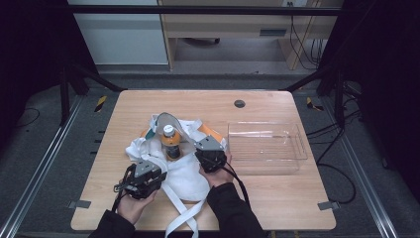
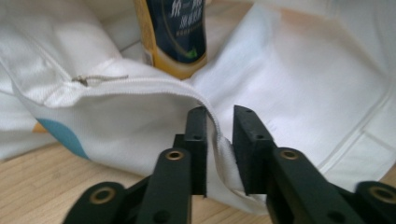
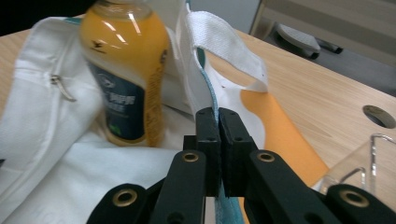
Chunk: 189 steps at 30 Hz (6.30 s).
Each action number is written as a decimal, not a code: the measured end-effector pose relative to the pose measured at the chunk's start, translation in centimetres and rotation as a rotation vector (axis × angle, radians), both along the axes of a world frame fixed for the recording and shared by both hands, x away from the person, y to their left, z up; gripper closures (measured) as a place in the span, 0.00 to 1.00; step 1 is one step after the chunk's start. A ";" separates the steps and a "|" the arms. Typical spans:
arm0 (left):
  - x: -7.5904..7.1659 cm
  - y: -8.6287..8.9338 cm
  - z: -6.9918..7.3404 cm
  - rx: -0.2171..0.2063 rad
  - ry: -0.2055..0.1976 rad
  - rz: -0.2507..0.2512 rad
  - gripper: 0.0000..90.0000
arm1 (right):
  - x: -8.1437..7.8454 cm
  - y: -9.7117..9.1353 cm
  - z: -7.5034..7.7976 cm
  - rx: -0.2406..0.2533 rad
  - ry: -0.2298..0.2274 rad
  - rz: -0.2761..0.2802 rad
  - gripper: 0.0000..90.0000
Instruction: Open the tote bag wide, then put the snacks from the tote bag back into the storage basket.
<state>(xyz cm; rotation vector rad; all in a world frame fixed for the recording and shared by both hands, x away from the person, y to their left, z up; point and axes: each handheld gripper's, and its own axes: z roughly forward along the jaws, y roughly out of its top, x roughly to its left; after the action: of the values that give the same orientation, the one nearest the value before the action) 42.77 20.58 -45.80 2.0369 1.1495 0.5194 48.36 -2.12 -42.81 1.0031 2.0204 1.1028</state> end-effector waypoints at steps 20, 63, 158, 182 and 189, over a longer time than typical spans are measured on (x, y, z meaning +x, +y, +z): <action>0.2 0.2 -0.3 0.042 0.025 -0.013 0.94 | 2.7 -1.1 -3.9 -0.005 0.099 -0.177 0.98; -1.2 2.5 4.0 -0.134 -0.175 -0.008 0.66 | -1.0 -3.0 -0.1 0.141 0.009 -0.017 0.54; 7.0 -1.5 6.5 -0.145 -0.250 0.015 0.52 | -9.9 -18.0 -2.8 0.177 0.059 -0.052 0.15; 8.0 -2.3 6.1 -0.120 -0.269 0.034 0.64 | -9.8 -17.9 -2.9 0.171 0.064 -0.046 0.15; 7.8 -2.3 6.1 -0.120 -0.274 0.038 0.65 | -9.8 -17.9 -2.9 0.171 0.064 -0.045 0.15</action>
<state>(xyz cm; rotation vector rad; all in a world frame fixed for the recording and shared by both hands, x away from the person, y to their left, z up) 50.61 18.25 -39.73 1.7803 1.0293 0.7070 38.52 -19.98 -45.67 1.1780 1.9685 1.2509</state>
